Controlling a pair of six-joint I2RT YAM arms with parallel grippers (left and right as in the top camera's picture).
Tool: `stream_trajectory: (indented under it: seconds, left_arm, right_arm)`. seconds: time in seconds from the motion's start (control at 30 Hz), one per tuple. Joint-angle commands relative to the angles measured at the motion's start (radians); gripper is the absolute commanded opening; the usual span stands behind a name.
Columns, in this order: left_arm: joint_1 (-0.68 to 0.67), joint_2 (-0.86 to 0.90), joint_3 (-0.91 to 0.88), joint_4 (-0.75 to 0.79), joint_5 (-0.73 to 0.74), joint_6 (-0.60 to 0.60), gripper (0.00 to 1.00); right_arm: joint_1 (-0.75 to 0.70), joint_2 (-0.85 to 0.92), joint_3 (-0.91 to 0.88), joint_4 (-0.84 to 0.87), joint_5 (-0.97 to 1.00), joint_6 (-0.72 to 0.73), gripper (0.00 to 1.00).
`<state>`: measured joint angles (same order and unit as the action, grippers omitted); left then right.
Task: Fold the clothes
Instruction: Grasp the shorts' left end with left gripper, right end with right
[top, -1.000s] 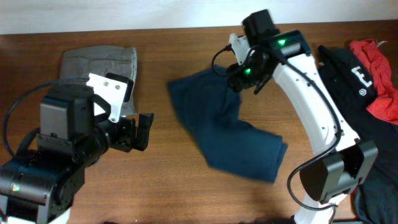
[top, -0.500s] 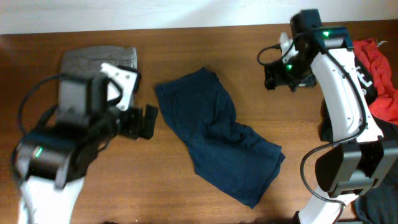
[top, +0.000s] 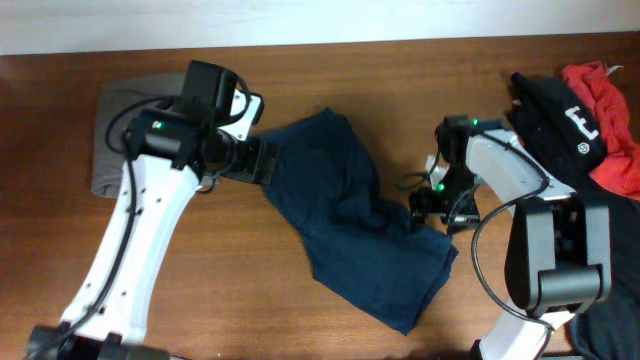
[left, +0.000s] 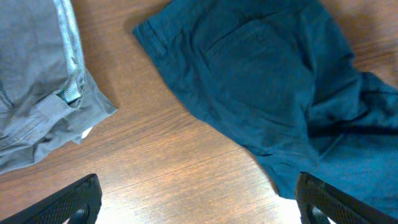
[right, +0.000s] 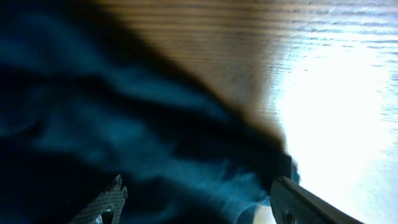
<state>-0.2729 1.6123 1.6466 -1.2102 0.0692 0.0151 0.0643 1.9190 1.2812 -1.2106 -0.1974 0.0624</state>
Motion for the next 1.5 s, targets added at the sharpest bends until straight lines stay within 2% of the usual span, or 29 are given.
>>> stream_trajectory:
  seconds: [0.0,0.07,0.1,0.13,0.17,0.2,0.23,0.3,0.43,0.7,0.73,0.77,0.8,0.83,1.0,1.1,1.2,1.33,1.37,1.4,1.47]
  left_arm:
    - [-0.002,0.052,0.000,-0.006,-0.010,0.016,0.99]
    - [-0.002,0.060,0.000,-0.006,-0.010,0.016,0.99]
    - [-0.002,0.061,0.000,-0.005,-0.011,0.016,0.99]
    - [-0.002,0.061,0.000,-0.002,-0.011,0.016,0.99]
    - [-0.002,0.061,0.000,0.002,-0.011,0.016,0.99]
    - [-0.002,0.061,0.000,0.006,-0.011,0.016,0.99]
    - [-0.001,0.061,0.000,0.010,-0.011,0.016,0.99]
    - [-0.001,0.061,0.000,0.018,-0.011,0.016,0.99]
    - [-0.002,0.061,0.000,0.024,-0.011,0.016,0.99]
    - [-0.002,0.061,-0.002,0.028,-0.011,0.016,0.99]
    - [-0.002,0.061,-0.005,0.031,-0.011,0.016,0.99]
    - [-0.002,0.061,-0.011,0.036,-0.011,0.016,0.99]
    - [-0.002,0.062,-0.016,0.040,-0.011,0.016,0.99]
    - [-0.002,0.064,-0.026,0.048,-0.011,0.016,0.99]
    - [-0.002,0.102,-0.076,0.101,-0.011,0.016,0.99]
    - [-0.002,0.163,-0.125,0.200,-0.011,0.016,0.99]
    - [-0.002,0.244,-0.135,0.283,-0.009,0.016,0.99]
    - [-0.002,0.351,-0.135,0.393,-0.002,0.016,0.99]
    - [-0.002,0.396,-0.135,0.443,0.017,0.016,0.98]
    - [-0.002,0.426,-0.135,0.477,0.028,0.016,0.92]
    - [-0.002,0.475,-0.135,0.547,0.051,0.016,0.71]
  right_arm:
    - [-0.022,-0.003,-0.107,0.069,0.035,0.082,0.79]
    - [-0.023,-0.003,-0.139,0.098,0.013,0.081,0.79]
    - [-0.023,-0.003,-0.149,0.108,-0.003,0.079,0.67]
    - [-0.023,-0.003,-0.158,0.119,-0.027,0.067,0.45]
    - [-0.023,-0.003,-0.159,0.120,-0.037,0.056,0.26]
    - [-0.026,-0.003,-0.156,0.120,-0.034,0.054,0.12]
    - [-0.032,-0.003,-0.149,0.120,-0.026,0.054,0.04]
    - [-0.056,-0.004,-0.118,0.110,0.005,0.056,0.04]
    - [-0.161,-0.004,-0.008,0.084,0.090,0.153,0.04]
    - [-0.357,-0.004,0.177,0.146,0.112,0.208,0.04]
    - [-0.371,-0.004,0.188,0.163,0.088,0.204,0.10]
    - [-0.382,-0.004,0.196,0.172,0.063,0.196,0.34]
    - [-0.387,-0.004,0.198,0.175,0.049,0.183,0.48]
    - [-0.391,-0.004,0.200,0.170,0.031,0.161,0.53]
    - [-0.391,-0.004,0.201,0.098,0.013,0.126,0.63]
    - [-0.391,-0.004,0.200,0.042,-0.002,0.126,0.70]
    - [-0.391,-0.004,0.200,-0.020,-0.024,0.125,0.71]
    - [-0.391,-0.004,0.199,-0.065,-0.133,0.047,0.71]
    - [-0.391,-0.004,0.199,-0.071,-0.150,0.040,0.71]
    - [-0.391,-0.004,0.199,-0.073,-0.157,0.030,0.71]
    - [-0.391,-0.004,0.199,-0.077,-0.174,0.012,0.70]
